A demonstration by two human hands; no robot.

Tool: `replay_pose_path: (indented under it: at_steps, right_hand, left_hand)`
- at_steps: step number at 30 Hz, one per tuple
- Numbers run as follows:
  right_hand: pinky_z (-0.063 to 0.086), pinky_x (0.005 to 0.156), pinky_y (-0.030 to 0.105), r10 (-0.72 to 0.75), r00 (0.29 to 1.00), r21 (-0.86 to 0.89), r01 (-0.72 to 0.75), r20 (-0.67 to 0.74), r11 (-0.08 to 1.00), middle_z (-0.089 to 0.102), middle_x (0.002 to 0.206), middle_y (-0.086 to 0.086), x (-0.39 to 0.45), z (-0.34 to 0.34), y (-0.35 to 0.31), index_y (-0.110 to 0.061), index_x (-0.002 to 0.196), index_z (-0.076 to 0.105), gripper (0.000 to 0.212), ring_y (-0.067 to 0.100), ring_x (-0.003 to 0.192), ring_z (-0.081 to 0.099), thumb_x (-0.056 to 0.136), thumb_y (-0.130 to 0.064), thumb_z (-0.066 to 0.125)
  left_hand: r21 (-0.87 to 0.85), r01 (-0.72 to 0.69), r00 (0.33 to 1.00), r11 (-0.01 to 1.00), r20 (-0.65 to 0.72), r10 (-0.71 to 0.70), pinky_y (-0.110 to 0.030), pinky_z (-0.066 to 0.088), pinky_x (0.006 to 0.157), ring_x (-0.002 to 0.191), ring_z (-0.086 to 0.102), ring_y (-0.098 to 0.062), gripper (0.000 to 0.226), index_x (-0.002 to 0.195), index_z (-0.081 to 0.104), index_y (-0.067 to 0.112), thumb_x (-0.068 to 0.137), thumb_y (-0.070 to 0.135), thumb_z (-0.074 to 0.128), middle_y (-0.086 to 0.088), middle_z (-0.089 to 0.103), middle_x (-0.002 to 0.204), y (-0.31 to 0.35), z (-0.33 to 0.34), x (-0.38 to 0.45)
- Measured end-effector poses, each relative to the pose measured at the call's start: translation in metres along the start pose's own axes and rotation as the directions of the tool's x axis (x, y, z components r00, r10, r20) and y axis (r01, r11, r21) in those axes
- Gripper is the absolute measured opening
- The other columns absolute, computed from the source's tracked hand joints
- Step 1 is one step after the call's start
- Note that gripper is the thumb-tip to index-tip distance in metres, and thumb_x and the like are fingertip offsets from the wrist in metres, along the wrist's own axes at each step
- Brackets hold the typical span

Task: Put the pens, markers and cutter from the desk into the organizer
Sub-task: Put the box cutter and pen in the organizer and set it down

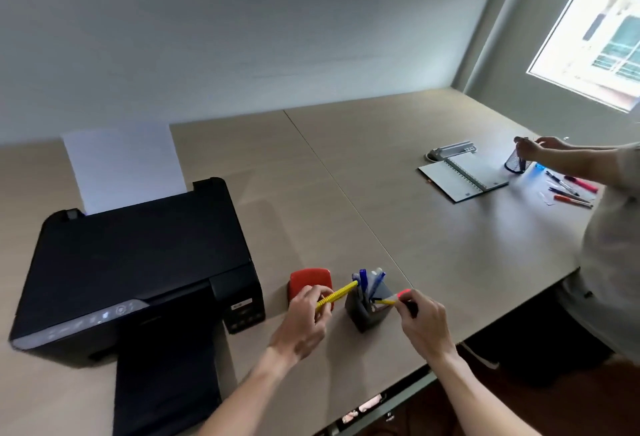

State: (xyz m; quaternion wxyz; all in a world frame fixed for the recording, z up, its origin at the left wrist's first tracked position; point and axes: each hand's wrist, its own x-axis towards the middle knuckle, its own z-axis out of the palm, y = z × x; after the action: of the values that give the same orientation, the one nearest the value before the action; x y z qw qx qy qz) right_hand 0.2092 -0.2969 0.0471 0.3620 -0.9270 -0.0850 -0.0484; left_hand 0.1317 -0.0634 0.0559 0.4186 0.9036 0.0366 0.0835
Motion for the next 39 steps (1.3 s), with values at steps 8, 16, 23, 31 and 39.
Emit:
replay_pose_path:
  at_steps: [8,16,23,31,39]
  right_hand:
    - [0.048,0.06,0.032,0.185,0.954,-0.067,-0.174,0.237,0.982,0.066,0.072,-0.005,0.026,0.015,0.004,-0.022,0.077,0.072,0.013,0.016,0.069,0.06,0.071,-0.031,0.079]
    - [0.052,0.06,0.039,0.173,0.978,0.062,-0.181,0.112,0.981,0.057,0.067,-0.002,-0.011,0.021,0.016,-0.029,0.099,0.048,0.042,0.017,0.063,0.058,0.069,0.0,0.055]
    - [0.054,0.074,0.036,0.25,0.955,0.078,-0.265,0.157,0.961,0.057,0.095,0.001,-0.014,0.027,0.022,-0.021,0.129,0.038,0.071,0.02,0.081,0.06,0.067,-0.021,0.073]
    - [0.047,0.098,0.038,0.294,0.93,0.104,-0.322,0.222,0.941,0.052,0.131,0.01,-0.002,0.038,0.018,-0.011,0.143,0.028,0.121,0.026,0.123,0.051,0.045,-0.055,0.082]
    - [0.05,0.075,0.033,0.299,0.932,0.129,-0.329,0.207,0.935,0.058,0.099,-0.003,0.0,0.05,0.021,-0.024,0.104,0.05,0.072,0.02,0.094,0.06,0.047,-0.047,0.087]
  left_hand:
    - [-0.015,-0.031,0.999,0.999,-0.026,0.03,-0.012,0.04,0.058,0.066,0.055,-0.003,0.01,0.09,0.058,0.025,0.085,0.016,0.062,0.009,0.059,0.077,0.02,0.013,0.03]
    - [-0.006,-0.003,0.999,1.0,0.033,0.004,-0.021,0.044,0.057,0.064,0.057,-0.005,0.013,0.09,0.052,0.026,0.085,0.019,0.062,0.013,0.059,0.07,0.031,0.022,0.045]
    - [0.01,0.006,0.998,1.0,0.062,-0.007,-0.025,0.042,0.068,0.078,0.06,-0.02,0.006,0.095,0.055,0.017,0.09,0.015,0.059,-0.004,0.065,0.086,0.038,0.053,0.061]
    - [0.304,0.092,0.977,0.948,0.156,-0.145,-0.044,0.049,0.076,0.09,0.062,-0.037,0.025,0.11,0.049,0.008,0.086,0.006,0.044,-0.015,0.047,0.112,0.053,0.079,0.073]
    - [0.312,0.056,0.954,0.948,0.264,-0.143,-0.046,0.05,0.079,0.09,0.058,-0.039,0.051,0.135,0.03,0.021,0.085,0.016,0.042,-0.013,0.035,0.12,0.049,0.074,0.074]
